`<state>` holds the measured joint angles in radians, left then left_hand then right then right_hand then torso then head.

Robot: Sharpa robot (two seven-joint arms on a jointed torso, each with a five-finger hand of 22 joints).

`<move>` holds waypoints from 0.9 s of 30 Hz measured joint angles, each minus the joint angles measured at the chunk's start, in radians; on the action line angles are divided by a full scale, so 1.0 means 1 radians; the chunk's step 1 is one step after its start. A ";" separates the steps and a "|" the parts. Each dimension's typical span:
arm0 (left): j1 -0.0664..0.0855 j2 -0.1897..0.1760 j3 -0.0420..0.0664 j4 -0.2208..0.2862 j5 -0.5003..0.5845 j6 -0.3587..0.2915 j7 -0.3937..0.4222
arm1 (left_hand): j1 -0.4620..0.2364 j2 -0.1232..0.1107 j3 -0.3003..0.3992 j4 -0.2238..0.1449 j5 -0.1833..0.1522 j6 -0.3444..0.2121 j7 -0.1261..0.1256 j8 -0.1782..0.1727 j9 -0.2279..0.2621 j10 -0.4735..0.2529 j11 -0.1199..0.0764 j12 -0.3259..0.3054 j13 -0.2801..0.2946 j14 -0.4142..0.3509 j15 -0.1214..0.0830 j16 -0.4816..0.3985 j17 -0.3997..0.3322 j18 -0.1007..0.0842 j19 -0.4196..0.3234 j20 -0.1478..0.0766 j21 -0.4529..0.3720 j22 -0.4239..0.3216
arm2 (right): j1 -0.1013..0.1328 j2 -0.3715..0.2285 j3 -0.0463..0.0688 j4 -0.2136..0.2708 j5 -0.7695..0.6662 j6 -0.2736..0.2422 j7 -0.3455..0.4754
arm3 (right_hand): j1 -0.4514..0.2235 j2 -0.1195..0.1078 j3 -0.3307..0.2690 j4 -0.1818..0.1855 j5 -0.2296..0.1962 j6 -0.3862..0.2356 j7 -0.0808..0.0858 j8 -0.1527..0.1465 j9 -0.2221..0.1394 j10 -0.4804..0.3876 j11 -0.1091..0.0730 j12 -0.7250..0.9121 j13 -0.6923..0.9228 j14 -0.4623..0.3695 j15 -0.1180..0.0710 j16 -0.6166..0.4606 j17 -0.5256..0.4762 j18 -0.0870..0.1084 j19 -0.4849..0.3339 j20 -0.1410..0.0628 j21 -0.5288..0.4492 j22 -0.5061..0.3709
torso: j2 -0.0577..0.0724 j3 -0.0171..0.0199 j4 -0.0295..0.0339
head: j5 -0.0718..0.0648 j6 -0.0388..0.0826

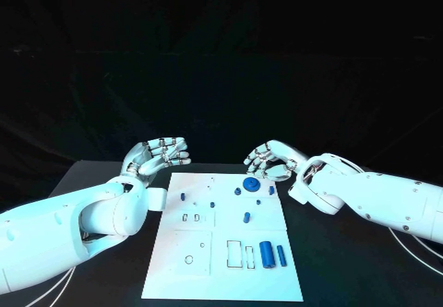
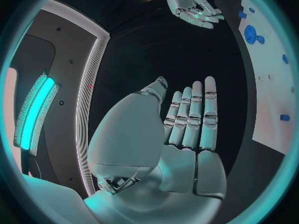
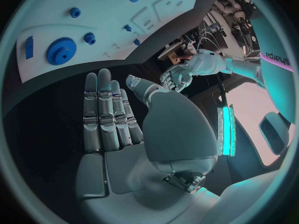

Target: Assemble the parts on the task board

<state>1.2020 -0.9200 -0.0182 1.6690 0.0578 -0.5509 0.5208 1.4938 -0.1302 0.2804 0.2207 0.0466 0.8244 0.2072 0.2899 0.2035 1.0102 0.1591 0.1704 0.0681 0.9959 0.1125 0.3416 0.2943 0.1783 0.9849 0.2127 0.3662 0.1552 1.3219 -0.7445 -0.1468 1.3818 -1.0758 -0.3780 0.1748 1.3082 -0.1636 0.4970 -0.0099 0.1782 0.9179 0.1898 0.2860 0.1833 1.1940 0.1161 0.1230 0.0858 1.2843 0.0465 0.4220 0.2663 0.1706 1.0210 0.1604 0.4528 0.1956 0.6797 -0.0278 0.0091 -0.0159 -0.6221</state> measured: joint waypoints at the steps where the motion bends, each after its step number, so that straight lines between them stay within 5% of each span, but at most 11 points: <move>1: 0.002 -0.004 0.000 0.007 0.000 0.002 -0.001 | 0.000 0.000 0.000 0.000 0.000 0.002 0.002 0.000 0.000 0.000 0.000 -0.002 0.000 0.000 0.000 0.000 0.000 0.000 0.000 0.000 0.000 0.000 | 0.003 0.003 0.000 0.000 -0.033 0.006 -0.015 | -0.005 -0.005 -0.004 0.001 0.000 0.004 -0.004 0.000 0.001 0.010 -0.007 0.000 0.003 0.032 -0.009 0.024 0.021 0.000 0.025 -0.010 0.021 0.011 | 0.007 -0.0008 0.0010 | -0.001 0.001; 7: 0.012 -0.025 0.001 0.046 -0.002 0.014 -0.007 | 0.000 0.000 0.000 0.000 0.000 0.001 0.001 0.000 0.000 0.000 0.000 -0.005 0.000 0.000 0.000 0.000 0.001 0.000 0.000 0.000 0.000 0.000 | 0.021 0.021 0.000 0.004 -0.220 0.038 -0.095 | -0.016 -0.024 -0.021 0.013 0.026 0.020 -0.020 0.000 0.007 0.037 -0.027 -0.005 0.022 0.164 -0.041 0.172 0.143 0.000 0.135 -0.050 0.126 0.069 | 0.036 -0.0037 0.0058 | -0.006 0.010; 10: 0.017 -0.032 0.002 0.062 -0.002 0.018 -0.009 | 0.000 0.000 0.000 0.000 0.000 0.001 0.001 0.000 0.000 0.000 0.000 -0.005 0.000 0.000 0.000 0.000 0.001 0.000 0.000 0.000 0.000 0.000 | 0.026 0.029 0.001 0.004 -0.292 0.055 -0.127 | -0.020 -0.041 -0.022 0.023 0.029 0.020 -0.020 -0.002 0.012 0.013 -0.025 -0.027 0.040 0.177 -0.045 0.456 0.433 0.000 0.176 -0.058 0.202 0.121 | 0.049 -0.0050 0.0088 | -0.009 0.014; 12: 0.019 -0.034 0.003 0.068 -0.003 0.019 -0.010 | 0.000 0.000 0.003 0.003 0.000 0.001 0.001 0.000 0.000 0.000 0.000 -0.008 -0.001 0.000 0.000 0.000 0.001 0.000 0.002 -0.002 0.000 0.000 | 0.027 0.033 0.001 0.004 -0.316 0.062 -0.138 | -0.019 -0.048 -0.017 0.031 0.029 0.018 -0.022 -0.008 0.016 -0.004 -0.024 -0.033 0.054 0.180 -0.042 0.628 0.619 -0.001 0.204 -0.057 0.307 0.242 | 0.054 -0.0057 0.0101 | -0.010 0.016; 13: 0.019 -0.035 0.003 0.071 -0.003 0.020 -0.010 | 0.000 0.000 0.003 0.003 0.000 0.001 0.001 0.000 0.000 0.000 0.000 -0.009 -0.001 0.000 0.000 0.000 0.001 0.000 0.004 -0.004 0.000 0.000 | 0.028 0.037 0.001 0.003 -0.338 0.068 -0.148 | -0.022 -0.052 -0.015 0.042 0.029 0.017 -0.021 -0.008 0.021 -0.016 -0.020 -0.035 0.064 0.182 -0.040 0.756 0.757 -0.018 0.234 -0.055 0.414 0.368 | 0.060 -0.0065 0.0119 | -0.011 0.017; 15: 0.021 -0.037 0.003 0.078 -0.003 0.022 -0.011 | 0.000 0.000 0.003 0.003 0.000 0.001 0.001 0.000 0.000 0.002 0.002 -0.009 -0.001 0.003 -0.003 0.000 0.002 0.000 0.004 -0.004 0.000 0.000 | 0.029 0.043 0.001 0.000 -0.368 0.077 -0.162 | -0.025 -0.054 -0.014 0.045 0.029 0.013 -0.017 -0.008 0.023 -0.031 -0.015 -0.040 0.066 0.183 -0.039 0.819 0.830 -0.029 0.263 -0.053 0.494 0.466 | 0.065 -0.0074 0.0134 | -0.012 0.017; 16: 0.021 -0.039 0.003 0.081 -0.003 0.023 -0.012 | 0.000 0.000 0.003 0.003 0.000 0.001 0.001 0.000 0.000 0.004 0.004 -0.009 -0.001 0.003 -0.003 0.000 0.002 0.000 0.003 -0.004 0.000 0.000 | 0.029 0.047 0.001 -0.001 -0.385 0.083 -0.170 | -0.025 -0.054 -0.010 0.048 0.029 0.007 -0.015 -0.013 0.026 -0.050 -0.012 -0.046 0.069 0.182 -0.032 0.877 0.893 -0.058 0.320 -0.051 0.632 0.651 | 0.069 -0.0075 0.0145 | -0.012 0.017; 17: 0.021 -0.039 0.003 0.083 -0.003 0.024 -0.012 | 0.000 0.000 0.003 0.003 0.000 0.001 0.001 0.000 0.000 0.004 0.004 -0.009 -0.001 0.003 -0.003 0.000 0.002 0.000 0.004 -0.004 0.000 0.000 | 0.029 0.050 0.001 -0.003 -0.397 0.088 -0.175 | -0.025 -0.054 -0.011 0.052 0.029 0.005 -0.016 -0.013 0.029 -0.058 -0.009 -0.046 0.073 0.180 -0.030 0.916 0.937 -0.063 0.335 -0.048 0.695 0.732 | 0.071 -0.0081 0.0154 | -0.013 0.018; 20: 0.023 -0.041 0.004 0.089 -0.004 0.026 -0.013 | 0.000 0.000 0.003 0.003 0.000 0.001 0.001 0.000 0.000 0.004 0.004 -0.014 -0.001 0.005 -0.001 0.000 0.003 0.000 0.003 -0.004 0.000 0.000 | 0.029 0.058 0.001 -0.007 -0.430 0.102 -0.192 | -0.020 -0.059 -0.010 0.054 0.029 0.002 -0.013 -0.013 0.035 -0.078 -0.012 -0.046 0.081 0.183 -0.028 0.977 1.008 -0.079 0.364 -0.042 0.800 0.872 | 0.079 -0.0085 0.0180 | -0.015 0.018; 27: 0.024 -0.045 0.005 0.096 -0.005 0.029 -0.016 | 0.000 0.000 0.003 0.003 0.000 0.001 0.001 0.000 -0.001 0.003 0.004 -0.014 -0.001 0.007 0.000 0.000 0.003 0.000 0.003 -0.004 0.000 0.000 | 0.028 0.072 0.000 -0.015 -0.483 0.133 -0.220 | -0.020 -0.059 -0.005 0.060 0.030 0.002 -0.013 -0.013 0.044 -0.087 -0.007 -0.043 0.089 0.184 -0.027 1.025 1.042 -0.087 0.382 -0.035 0.882 0.988 | 0.092 -0.0105 0.0230 | -0.019 0.016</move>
<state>1.2260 -0.9650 -0.0133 1.7647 0.0531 -0.5222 0.5047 1.4938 -0.1301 0.2832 0.2235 0.0465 0.8258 0.2087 0.2899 0.2025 1.0136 0.1626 0.1564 0.0671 1.0025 0.1129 0.3415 0.2977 0.1782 0.9883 0.2092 0.3661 0.1550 1.3495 -0.6723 -0.1463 1.3673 -1.5591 -0.2448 -0.0452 1.2886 -0.2227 0.4924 0.0498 0.2080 0.9200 0.1770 0.2733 0.2277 1.1074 0.1090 0.0801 0.1744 1.4683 0.0197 1.4468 1.3082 0.0834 1.4034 0.1258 1.3351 1.1837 0.7716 -0.0383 0.0321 -0.0344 -0.6059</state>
